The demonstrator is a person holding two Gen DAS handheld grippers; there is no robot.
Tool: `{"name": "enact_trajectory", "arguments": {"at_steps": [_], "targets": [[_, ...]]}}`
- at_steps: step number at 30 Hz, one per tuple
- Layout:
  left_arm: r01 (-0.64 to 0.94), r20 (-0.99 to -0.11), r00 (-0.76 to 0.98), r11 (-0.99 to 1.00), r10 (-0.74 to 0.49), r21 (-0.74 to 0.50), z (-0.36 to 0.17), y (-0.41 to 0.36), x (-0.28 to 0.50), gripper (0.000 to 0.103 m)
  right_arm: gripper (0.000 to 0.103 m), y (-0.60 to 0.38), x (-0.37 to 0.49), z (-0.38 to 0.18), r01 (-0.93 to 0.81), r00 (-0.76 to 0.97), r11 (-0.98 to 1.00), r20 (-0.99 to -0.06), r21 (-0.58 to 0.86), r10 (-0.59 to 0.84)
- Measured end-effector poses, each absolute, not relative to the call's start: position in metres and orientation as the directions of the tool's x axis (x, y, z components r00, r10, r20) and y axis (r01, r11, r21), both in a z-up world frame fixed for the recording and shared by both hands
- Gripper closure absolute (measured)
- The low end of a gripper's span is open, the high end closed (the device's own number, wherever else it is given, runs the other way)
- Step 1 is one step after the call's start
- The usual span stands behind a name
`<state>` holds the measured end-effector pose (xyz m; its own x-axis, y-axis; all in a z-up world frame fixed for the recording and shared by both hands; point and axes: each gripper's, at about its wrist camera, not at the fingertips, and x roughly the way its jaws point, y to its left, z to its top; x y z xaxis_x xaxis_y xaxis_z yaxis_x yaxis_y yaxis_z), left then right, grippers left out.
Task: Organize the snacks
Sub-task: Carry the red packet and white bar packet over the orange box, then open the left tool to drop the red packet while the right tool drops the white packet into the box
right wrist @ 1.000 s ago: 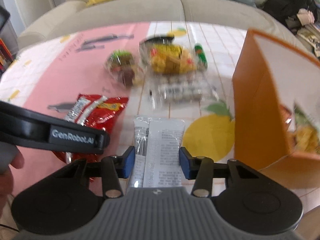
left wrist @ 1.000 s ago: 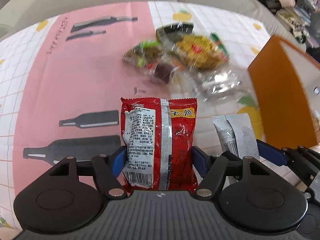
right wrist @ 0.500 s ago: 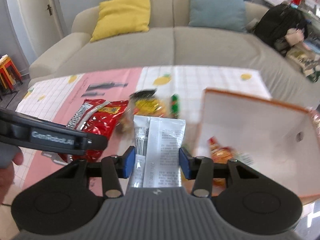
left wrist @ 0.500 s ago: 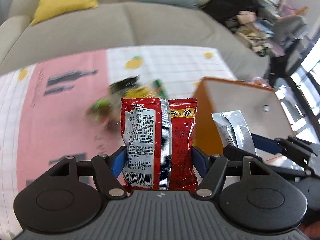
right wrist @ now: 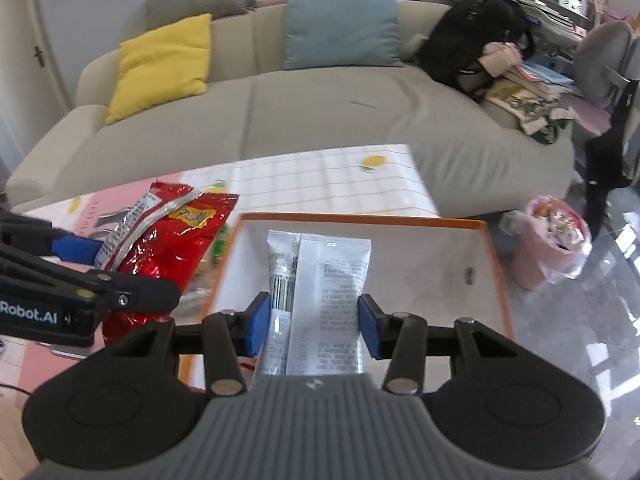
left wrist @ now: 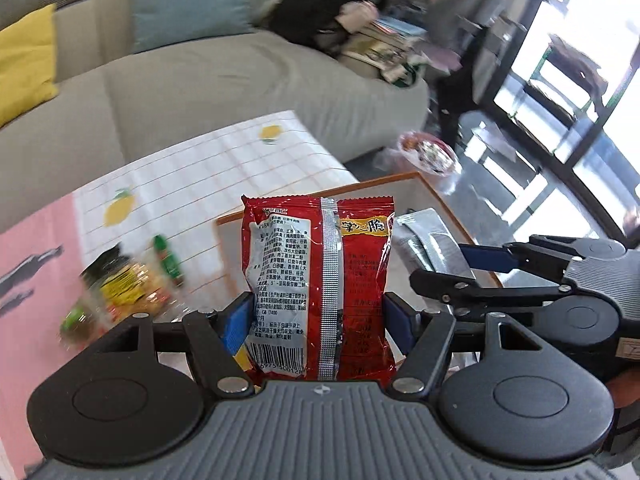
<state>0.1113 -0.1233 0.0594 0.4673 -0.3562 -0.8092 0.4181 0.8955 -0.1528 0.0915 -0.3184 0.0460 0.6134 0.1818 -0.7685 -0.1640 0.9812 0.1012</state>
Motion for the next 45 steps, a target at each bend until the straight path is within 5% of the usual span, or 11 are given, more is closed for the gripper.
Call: {"name": "enact_trajectory", "arguments": {"at_steps": [17,45], "targets": [[0.518,-0.900,0.324,0.851,-0.291,-0.089,-0.016,-0.178,0.173,0.024,0.057,-0.346,0.155,-0.035,-0.116,0.414,0.992,-0.905,0.052,0.096],[0.536,-0.959,0.258,0.843,-0.119,0.039,-0.059,-0.193,0.195,0.018,0.056,-0.339,0.182,-0.084,-0.151,0.290,0.988,-0.957,-0.019,0.026]]}}
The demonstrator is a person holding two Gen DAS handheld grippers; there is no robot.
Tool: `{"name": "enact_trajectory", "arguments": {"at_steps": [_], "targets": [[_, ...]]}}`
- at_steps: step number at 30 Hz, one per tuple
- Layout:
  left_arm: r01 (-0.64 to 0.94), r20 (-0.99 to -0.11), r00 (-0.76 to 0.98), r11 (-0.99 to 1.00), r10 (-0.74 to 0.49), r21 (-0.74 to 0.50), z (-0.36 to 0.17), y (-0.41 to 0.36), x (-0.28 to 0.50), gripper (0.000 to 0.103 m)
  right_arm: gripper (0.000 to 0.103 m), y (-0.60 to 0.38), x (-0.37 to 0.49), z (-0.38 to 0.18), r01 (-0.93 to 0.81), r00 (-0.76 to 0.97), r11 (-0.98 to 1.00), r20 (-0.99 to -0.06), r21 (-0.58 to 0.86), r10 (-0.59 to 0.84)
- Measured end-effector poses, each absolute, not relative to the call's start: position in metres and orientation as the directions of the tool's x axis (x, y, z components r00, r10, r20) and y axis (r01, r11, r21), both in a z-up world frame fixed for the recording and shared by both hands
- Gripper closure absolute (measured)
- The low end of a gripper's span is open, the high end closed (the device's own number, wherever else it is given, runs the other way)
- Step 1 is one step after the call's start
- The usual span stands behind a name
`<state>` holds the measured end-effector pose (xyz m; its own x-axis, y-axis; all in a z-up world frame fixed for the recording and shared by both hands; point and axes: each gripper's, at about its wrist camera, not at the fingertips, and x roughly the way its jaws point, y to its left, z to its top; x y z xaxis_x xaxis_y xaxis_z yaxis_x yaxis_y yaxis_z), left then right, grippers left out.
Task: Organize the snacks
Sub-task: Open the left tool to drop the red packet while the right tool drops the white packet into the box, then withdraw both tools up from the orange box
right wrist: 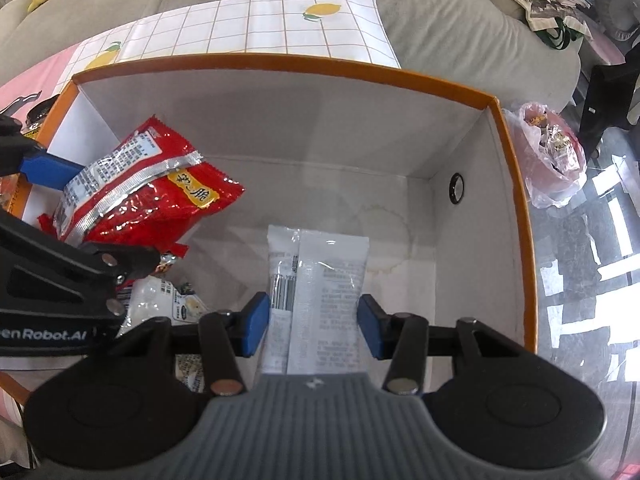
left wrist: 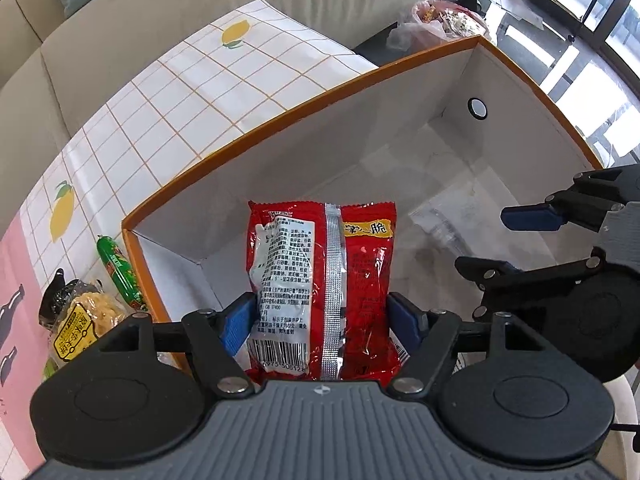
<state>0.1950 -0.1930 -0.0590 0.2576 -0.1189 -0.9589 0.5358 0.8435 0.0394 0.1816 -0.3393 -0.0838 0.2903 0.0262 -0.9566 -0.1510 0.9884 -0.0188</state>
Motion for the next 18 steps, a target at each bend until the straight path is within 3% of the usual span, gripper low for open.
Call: {"name": "enact_trajectory", "arguments": {"at_steps": [5,8,18], "targets": [[0.541,-0.956,0.264,0.840,-0.125,0.040,-0.051,-0.190,0.190,0.017,0.055,-0.339,0.182,-0.080,-0.144,0.295,0.989,-0.955,-0.029,0.015],[0.538,-0.951,0.280,0.842,-0.130,0.043,-0.044,-0.189,0.187,0.017,0.047,-0.339,0.181,-0.072,-0.141,0.309,0.990,-0.951,-0.030,0.015],[0.548,-0.933,0.318,0.836,-0.166,0.038,-0.010,-0.182,0.170,0.016,0.046,-0.340,0.171,-0.049,-0.122,0.337,0.992,-0.941,-0.026,0.017]]}}
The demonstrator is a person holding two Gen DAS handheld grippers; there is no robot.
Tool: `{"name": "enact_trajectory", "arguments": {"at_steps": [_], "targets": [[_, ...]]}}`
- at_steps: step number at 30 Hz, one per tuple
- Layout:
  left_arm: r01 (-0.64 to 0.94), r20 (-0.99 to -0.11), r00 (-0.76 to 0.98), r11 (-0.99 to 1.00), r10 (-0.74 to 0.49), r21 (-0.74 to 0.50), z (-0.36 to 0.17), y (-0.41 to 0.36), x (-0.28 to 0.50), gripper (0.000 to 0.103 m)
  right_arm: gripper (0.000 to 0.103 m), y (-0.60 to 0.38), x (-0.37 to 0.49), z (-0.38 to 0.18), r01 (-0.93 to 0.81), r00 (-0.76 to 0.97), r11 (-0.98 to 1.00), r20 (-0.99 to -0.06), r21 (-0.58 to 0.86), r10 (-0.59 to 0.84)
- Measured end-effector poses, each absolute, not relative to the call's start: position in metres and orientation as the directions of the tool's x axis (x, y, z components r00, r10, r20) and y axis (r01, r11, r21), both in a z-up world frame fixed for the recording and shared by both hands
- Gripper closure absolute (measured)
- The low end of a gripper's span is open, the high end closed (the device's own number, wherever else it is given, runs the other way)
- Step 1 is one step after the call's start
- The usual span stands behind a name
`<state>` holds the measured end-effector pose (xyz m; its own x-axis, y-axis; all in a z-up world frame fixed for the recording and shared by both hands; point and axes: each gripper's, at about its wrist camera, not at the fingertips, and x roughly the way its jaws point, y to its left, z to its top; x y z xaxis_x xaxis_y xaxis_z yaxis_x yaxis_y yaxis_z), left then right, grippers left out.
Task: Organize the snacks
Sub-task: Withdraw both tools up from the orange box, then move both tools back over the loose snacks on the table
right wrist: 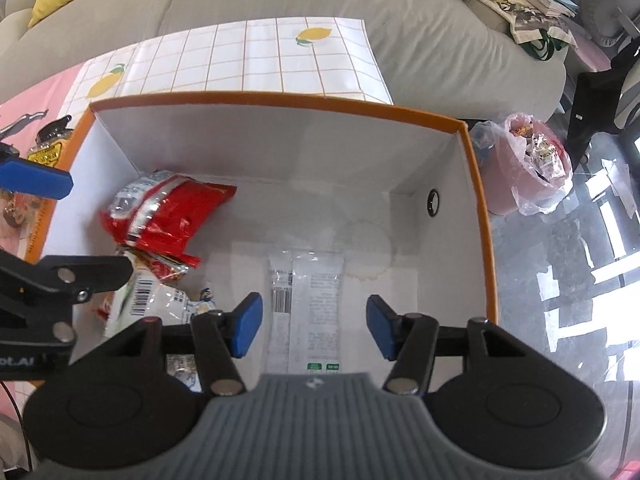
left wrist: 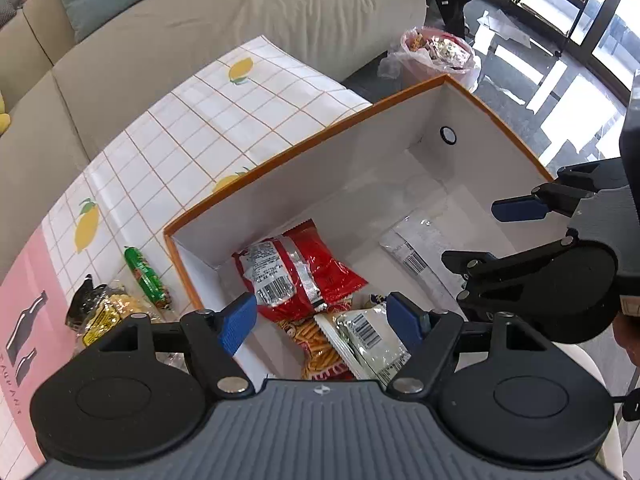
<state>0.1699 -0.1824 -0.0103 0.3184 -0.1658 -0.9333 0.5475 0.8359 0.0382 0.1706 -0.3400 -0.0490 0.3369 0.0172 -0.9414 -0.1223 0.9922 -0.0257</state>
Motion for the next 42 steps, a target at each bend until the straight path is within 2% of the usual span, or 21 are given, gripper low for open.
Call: {"name": "enact_trajectory", "arguments": {"at_steps": [1,3,10,17,22,30,35,42], "targets": [[0.546,-0.932,0.322,0.837,-0.168,0.039,-0.007,-0.181,0.167,0.016,0.046,-0.340,0.169,-0.046,-0.122,0.341,0.992,-0.940,-0.025,0.018],[0.542,-0.928,0.331,0.839,-0.170,0.040,-0.001,-0.177,0.162,0.016,0.035,-0.339,0.163,-0.038,-0.119,0.359,0.993,-0.933,-0.027,0.018],[0.503,-0.903,0.380,0.864,-0.202,0.018,0.025,-0.155,0.139,0.017,0.033,-0.331,0.137,-0.008,-0.094,0.439,0.995,-0.898,-0.019,0.024],[0.432,-0.836,0.497,0.902,-0.233,0.006,0.058,-0.120,0.107,0.017,0.031,-0.310,0.100,0.019,-0.028,0.570,1.000,-0.821,0.006,0.021],[0.359,-0.790,0.563,0.933,-0.243,-0.031,0.069,-0.083,0.087,0.017,0.031,-0.288,0.075,0.031,0.009,0.654,0.997,-0.755,0.077,0.052],[0.232,-0.773,0.609,0.972,-0.175,-0.037,0.056,-0.021,0.070,0.019,0.031,-0.236,0.046,0.032,-0.025,0.745,0.988,-0.656,0.151,0.119],[0.162,-0.778,0.606,0.983,-0.166,-0.084,0.036,0.020,0.067,0.020,0.031,-0.196,0.043,0.021,-0.100,0.754,0.985,-0.635,0.144,0.170],[0.136,-0.794,0.590,0.987,-0.146,-0.080,0.009,0.063,0.069,0.022,0.031,-0.147,0.045,0.007,-0.222,0.766,0.971,-0.600,0.092,0.232]]}}
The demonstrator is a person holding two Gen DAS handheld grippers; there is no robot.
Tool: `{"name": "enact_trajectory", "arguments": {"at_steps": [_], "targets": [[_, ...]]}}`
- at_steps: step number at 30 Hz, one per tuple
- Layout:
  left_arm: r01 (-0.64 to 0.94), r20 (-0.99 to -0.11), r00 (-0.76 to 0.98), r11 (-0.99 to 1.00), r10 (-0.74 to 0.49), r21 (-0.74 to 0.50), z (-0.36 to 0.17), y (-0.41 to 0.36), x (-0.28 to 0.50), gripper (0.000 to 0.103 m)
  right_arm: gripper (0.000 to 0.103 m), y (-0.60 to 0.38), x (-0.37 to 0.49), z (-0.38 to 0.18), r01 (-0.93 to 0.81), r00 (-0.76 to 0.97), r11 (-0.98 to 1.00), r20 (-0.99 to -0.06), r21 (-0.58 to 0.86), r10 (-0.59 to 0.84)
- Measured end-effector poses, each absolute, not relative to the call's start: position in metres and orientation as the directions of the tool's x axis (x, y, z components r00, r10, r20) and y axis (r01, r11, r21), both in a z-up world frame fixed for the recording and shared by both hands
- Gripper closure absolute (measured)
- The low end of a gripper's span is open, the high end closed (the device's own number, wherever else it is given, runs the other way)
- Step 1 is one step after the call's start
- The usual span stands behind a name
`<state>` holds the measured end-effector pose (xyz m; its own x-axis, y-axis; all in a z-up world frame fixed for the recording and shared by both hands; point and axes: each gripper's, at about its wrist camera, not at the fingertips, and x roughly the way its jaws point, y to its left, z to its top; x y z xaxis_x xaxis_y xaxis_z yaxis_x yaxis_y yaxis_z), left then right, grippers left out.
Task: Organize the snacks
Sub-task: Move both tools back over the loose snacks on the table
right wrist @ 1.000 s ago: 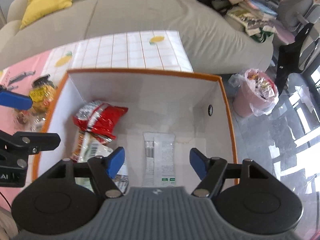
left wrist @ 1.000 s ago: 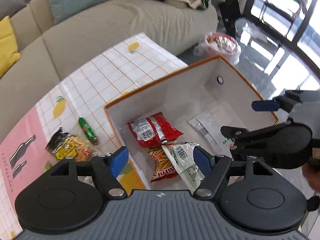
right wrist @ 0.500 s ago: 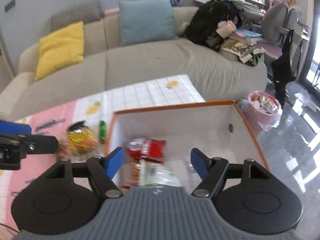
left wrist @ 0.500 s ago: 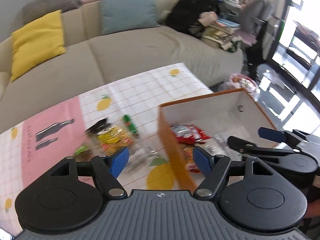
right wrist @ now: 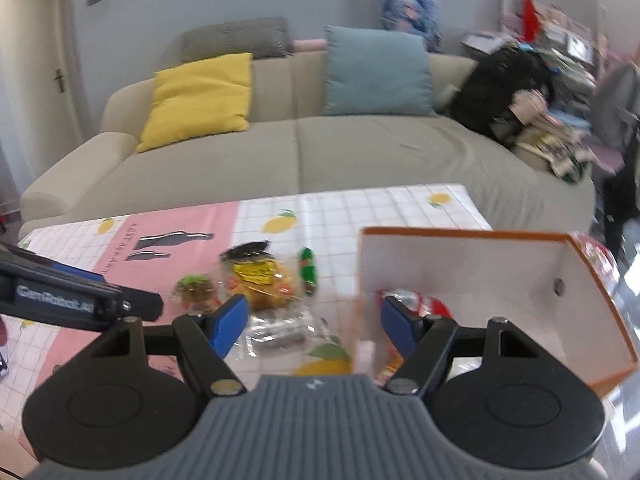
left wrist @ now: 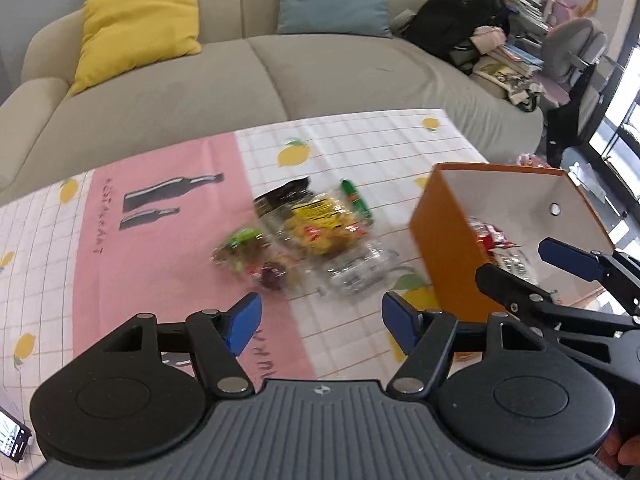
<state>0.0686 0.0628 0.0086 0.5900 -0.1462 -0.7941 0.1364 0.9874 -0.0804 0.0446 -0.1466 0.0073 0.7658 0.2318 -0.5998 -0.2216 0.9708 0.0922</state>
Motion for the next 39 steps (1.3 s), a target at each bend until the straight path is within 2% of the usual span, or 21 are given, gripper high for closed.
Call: {"name": "enact_trajectory", "arguments": {"at_steps": [9,15,24,29,37,39], "targets": [[0.042,-0.813,0.569,0.991,-0.125,-0.123,-0.017,0.105,0.089,0.022,0.032,-0.104,0.076,-0.020,-0.302,0.721,0.952,-0.641,0.050,0.263],[-0.016,-0.830,0.538,0.982,-0.150,-0.187,-0.039,0.116,0.116,0.021,0.032,-0.088,0.110,-0.045,-0.329,0.680,0.944,-0.700,-0.030,0.215],[-0.210,-0.861,0.447,0.907,-0.243,-0.365,-0.083,0.134,0.165,0.022,0.032,-0.072,0.156,-0.073,-0.397,0.648,0.914,-0.730,-0.084,0.215],[-0.280,-0.889,0.395,0.891,-0.232,-0.356,-0.104,0.136,0.185,0.022,0.032,-0.058,0.173,-0.090,-0.459,0.609,0.881,-0.763,-0.116,0.216],[-0.282,-0.894,0.362,0.884,-0.263,-0.374,-0.120,0.128,0.196,0.025,0.032,-0.041,0.180,-0.114,-0.529,0.589,0.828,-0.783,-0.186,0.201],[-0.283,-0.894,0.361,0.882,-0.266,-0.377,-0.122,0.128,0.197,0.030,0.032,-0.037,0.178,-0.117,-0.542,0.598,0.815,-0.776,-0.206,0.201]]}}
